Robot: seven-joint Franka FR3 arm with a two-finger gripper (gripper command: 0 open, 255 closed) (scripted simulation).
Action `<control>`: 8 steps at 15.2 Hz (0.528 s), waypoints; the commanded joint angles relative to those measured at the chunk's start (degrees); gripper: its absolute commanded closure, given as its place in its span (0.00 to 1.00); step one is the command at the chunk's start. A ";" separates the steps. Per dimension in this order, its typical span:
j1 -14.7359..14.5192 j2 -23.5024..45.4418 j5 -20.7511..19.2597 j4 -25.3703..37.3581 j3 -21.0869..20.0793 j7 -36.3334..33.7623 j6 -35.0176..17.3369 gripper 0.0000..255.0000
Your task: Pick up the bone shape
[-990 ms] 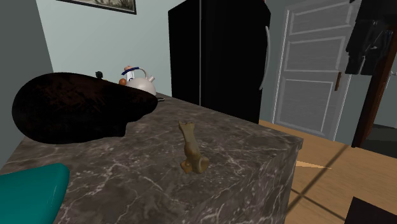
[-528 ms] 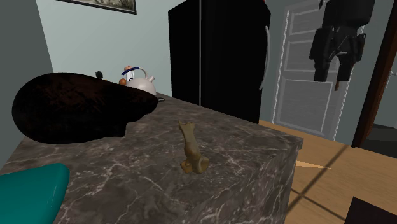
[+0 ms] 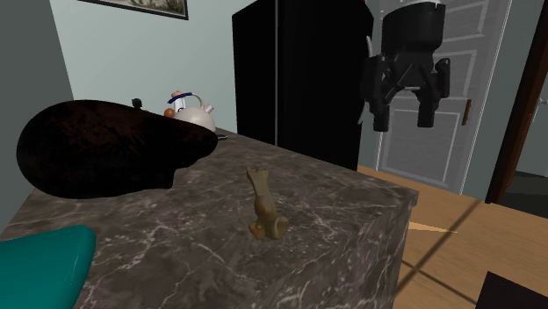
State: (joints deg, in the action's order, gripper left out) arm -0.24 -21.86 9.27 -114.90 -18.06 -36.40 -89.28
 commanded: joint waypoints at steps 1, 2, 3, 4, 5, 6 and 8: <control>-0.07 4.85 -0.13 3.59 -2.24 -3.95 -0.29 0.00; -0.18 7.13 -0.31 5.35 -3.25 -5.84 -0.31 0.00; -0.35 9.48 -0.58 7.20 -4.22 -7.75 -0.29 0.00; -0.56 11.89 -0.94 9.14 -5.15 -9.67 -0.23 0.00; -0.82 14.37 -1.38 11.17 -6.03 -11.61 -0.13 0.00; -1.14 16.92 -1.90 13.29 -6.87 -13.55 0.02 0.00; -2.04 22.21 -3.17 17.85 -8.31 -17.44 0.52 0.00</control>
State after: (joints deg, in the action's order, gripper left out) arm -1.91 -2.93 6.93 -99.86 -25.58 -51.68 -88.98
